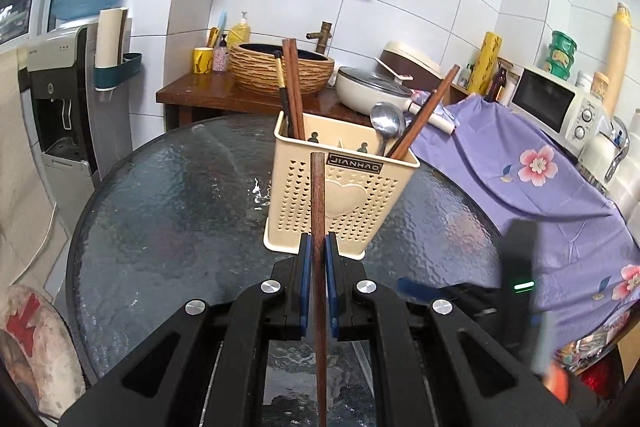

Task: Organize utensils
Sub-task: 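Lift the spoon and chopstick and carry them over the basket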

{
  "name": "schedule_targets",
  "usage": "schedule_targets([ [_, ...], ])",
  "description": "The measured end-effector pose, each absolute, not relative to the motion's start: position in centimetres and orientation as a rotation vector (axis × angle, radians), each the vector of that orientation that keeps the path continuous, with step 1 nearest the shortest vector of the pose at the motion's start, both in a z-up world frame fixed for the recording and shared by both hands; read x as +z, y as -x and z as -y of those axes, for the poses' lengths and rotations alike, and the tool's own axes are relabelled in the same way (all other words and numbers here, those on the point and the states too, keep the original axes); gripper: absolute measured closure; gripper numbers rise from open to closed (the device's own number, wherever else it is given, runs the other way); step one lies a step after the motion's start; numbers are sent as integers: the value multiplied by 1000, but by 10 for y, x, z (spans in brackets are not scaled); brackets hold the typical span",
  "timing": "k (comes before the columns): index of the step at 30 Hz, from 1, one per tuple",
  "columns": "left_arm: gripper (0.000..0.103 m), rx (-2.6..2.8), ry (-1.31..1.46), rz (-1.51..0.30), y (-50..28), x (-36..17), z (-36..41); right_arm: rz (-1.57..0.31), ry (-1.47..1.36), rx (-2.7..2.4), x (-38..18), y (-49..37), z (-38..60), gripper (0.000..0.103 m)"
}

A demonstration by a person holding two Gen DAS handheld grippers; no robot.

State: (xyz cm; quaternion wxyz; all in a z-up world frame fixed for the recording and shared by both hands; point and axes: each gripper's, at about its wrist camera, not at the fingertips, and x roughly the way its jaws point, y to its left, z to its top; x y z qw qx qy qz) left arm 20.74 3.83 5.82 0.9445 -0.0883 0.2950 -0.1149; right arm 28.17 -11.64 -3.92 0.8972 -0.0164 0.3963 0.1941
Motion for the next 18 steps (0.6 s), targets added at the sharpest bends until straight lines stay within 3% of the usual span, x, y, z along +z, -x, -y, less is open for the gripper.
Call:
schedule_targets([
  [13, 96, -221, 202, -585, -203, 61, -55, -942, 153, 334, -73, -327, 64, 56],
  [15, 96, -224, 205, -586, -203, 61, -54, -939, 163, 335, -73, -325, 60, 65],
  [18, 96, -229, 204, -589, -205, 60, -54, -944, 163, 333, -72, -325, 56, 67],
])
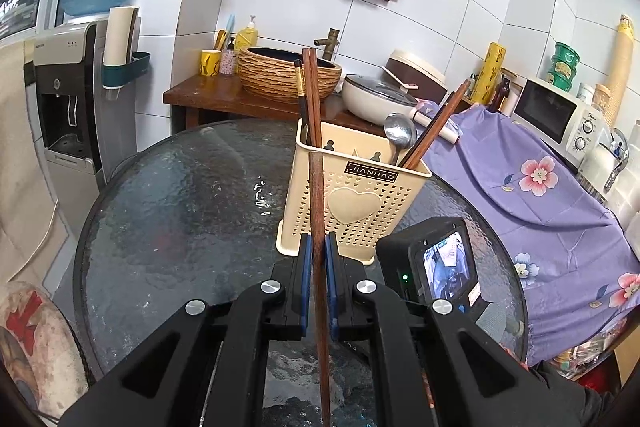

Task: Organize utensils
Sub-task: 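Lift the spoon and chopstick and carry them over the basket, then lower the spoon and chopstick into the basket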

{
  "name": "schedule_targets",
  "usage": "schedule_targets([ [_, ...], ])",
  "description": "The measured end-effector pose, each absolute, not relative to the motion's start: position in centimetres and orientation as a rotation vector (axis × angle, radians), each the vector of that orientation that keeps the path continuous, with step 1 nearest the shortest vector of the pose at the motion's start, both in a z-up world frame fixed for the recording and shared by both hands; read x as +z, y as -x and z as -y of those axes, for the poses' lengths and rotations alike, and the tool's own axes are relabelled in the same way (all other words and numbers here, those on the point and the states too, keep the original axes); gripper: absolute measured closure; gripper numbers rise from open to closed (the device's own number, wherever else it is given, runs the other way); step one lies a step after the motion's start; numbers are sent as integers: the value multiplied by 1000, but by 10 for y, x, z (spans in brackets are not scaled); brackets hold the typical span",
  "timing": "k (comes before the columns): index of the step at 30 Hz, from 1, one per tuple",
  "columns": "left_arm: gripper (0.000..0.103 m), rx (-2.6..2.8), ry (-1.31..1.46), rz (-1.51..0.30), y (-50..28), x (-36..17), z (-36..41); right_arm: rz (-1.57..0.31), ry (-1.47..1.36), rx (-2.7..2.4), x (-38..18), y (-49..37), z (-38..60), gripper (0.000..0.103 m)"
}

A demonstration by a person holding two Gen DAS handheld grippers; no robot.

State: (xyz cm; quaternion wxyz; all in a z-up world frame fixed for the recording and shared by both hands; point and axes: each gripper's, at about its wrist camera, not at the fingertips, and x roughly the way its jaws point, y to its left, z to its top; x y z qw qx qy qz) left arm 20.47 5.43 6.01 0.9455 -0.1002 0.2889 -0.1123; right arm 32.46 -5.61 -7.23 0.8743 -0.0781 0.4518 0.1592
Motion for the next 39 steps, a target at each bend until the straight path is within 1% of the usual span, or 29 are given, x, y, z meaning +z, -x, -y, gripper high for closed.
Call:
schedule_targets([
  [6, 96, -231, 208, -587, -205, 60, -54, -905, 70, 380, -64, -323, 73, 67],
  [16, 96, -236, 200, -566, -204, 63, -52, -624, 7, 482, 1, -260, 114, 67],
  [26, 96, -244, 194, -541, -198, 70, -48, -547, -14, 497, 32, -236, 135, 67],
  [32, 96, -266, 188, -505, -198, 88, -45, -488, -12, 501, 57, -232, 129, 67],
  [39, 96, -283, 168, -430, -205, 124, -39, -411, 28, 488, 96, -244, 125, 67],
])
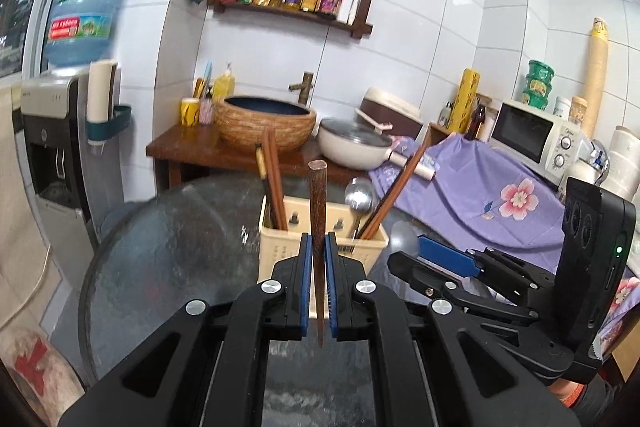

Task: Organize utensils
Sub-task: 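Lower the spoon and chopstick into the basket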

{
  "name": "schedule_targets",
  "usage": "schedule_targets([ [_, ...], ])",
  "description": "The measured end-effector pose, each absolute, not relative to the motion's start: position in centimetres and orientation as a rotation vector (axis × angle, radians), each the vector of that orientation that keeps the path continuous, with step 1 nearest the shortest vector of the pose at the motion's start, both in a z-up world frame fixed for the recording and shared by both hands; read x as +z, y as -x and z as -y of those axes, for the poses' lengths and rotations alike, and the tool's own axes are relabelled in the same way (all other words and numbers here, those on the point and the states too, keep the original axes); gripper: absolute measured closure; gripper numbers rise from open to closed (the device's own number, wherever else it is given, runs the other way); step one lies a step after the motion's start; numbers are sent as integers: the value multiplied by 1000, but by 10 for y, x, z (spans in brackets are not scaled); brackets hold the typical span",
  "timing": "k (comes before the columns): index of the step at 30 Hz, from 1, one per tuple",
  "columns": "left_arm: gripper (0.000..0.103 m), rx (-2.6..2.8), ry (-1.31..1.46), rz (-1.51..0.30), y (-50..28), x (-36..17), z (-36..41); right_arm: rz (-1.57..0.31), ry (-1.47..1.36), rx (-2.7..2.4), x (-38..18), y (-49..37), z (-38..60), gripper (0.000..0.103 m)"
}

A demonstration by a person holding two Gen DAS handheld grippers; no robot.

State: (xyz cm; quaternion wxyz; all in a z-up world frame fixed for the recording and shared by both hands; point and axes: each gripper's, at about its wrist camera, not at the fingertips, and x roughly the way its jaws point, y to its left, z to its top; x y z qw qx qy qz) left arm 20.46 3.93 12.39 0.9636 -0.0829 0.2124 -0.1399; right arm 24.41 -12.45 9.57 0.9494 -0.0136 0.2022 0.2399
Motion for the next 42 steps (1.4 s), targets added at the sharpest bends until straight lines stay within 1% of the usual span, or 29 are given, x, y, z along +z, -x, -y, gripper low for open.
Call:
schedule_targets([
  [10, 97, -311, 139, -350, -230, 189, -35, -351, 2, 480, 156, -273, 127, 67],
  [16, 97, -300, 146, -296, -255, 236, -34, -281, -3, 417, 197, -301, 122, 67],
  [19, 97, -268, 130, -294, -273, 245, -30, -226, 28, 355, 206, -317, 116, 67],
  [22, 97, -233, 131, -310, -293, 236, -28, -191, 32, 303, 198, -336, 112, 67],
  [24, 97, -220, 140, -329, -305, 224, -28, -192, 35, 276, 183, -349, 107, 67],
  [29, 97, -185, 155, -398, -328, 177, -34, -202, 71, 245, 135, -362, 99, 67],
  [30, 102, -186, 158, -410, -330, 172, -35, -214, 79, 245, 128, -363, 98, 67],
  [31, 103, -192, 164, -427, -331, 163, -36, -230, 80, 248, 119, -364, 97, 67],
  [37, 103, -213, 165, -488, -335, 129, -36, -252, 153, 247, 84, -353, 88, 67],
  [42, 102, -236, 195, -491, -327, 119, -40, -271, 221, 260, 60, -343, 81, 66],
])
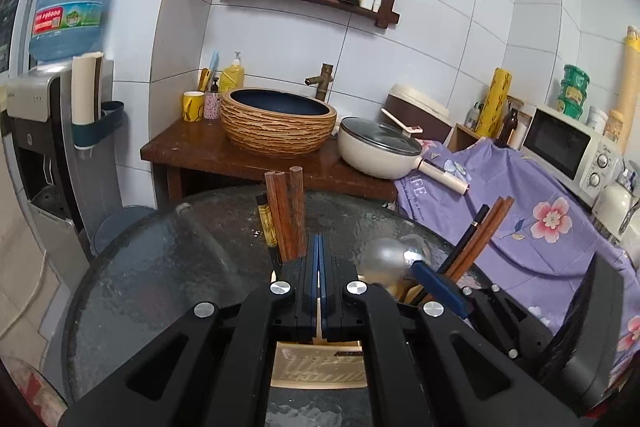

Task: Organize utensils
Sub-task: 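Lower the spoon and chopstick into the basket, then open both tools and pull them back from the basket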

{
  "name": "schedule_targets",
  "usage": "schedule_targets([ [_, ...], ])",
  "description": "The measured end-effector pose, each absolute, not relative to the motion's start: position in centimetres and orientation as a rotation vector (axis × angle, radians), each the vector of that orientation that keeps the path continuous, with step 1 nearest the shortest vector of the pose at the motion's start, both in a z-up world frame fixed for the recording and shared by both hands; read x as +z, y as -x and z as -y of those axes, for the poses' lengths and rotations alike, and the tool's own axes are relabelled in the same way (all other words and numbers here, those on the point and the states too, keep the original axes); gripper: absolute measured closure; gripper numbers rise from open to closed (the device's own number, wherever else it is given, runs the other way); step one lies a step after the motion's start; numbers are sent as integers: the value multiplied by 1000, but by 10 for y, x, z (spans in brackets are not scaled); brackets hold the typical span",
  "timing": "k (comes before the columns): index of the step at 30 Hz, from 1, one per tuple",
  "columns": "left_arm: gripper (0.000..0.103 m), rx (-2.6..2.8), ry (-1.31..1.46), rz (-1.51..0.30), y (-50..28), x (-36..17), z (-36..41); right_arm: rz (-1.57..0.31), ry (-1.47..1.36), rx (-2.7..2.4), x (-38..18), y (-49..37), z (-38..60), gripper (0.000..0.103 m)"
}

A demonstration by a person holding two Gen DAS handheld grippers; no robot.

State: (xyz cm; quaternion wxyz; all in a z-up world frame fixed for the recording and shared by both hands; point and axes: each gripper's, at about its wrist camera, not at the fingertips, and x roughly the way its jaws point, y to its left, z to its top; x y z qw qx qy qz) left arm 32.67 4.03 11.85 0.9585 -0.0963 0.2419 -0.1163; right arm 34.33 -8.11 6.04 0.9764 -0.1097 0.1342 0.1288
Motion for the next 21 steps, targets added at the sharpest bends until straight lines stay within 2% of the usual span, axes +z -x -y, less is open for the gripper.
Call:
schedule_targets([
  [2, 96, -229, 199, -484, -320, 116, -42, -258, 241, 255, 55, -339, 81, 65],
  [5, 64, -204, 221, -451, -305, 112, -51, -239, 240, 260, 54, -330, 84, 52],
  [6, 57, -196, 235, -436, -297, 110, -56, -215, 234, 260, 56, -323, 87, 47],
  [7, 55, -190, 241, -429, -292, 109, -59, -202, 231, 263, 58, -318, 89, 47],
  [9, 38, -164, 235, -405, -276, 105, -66, -194, 223, 270, 60, -306, 94, 44],
  [10, 34, -152, 231, -395, -269, 103, -69, -194, 215, 270, 60, -299, 97, 43],
  [12, 20, -133, 226, -378, -253, 97, -74, -201, 195, 268, 59, -285, 107, 26],
  [16, 6, -100, 207, -363, -217, 74, -84, -239, 136, 263, 52, -256, 130, 20],
  [18, 6, -87, 184, -364, -202, 64, -86, -274, 109, 270, 46, -241, 142, 13],
  [21, 6, -69, 164, -377, -177, 48, -87, -297, 35, 286, 37, -213, 161, 11],
])
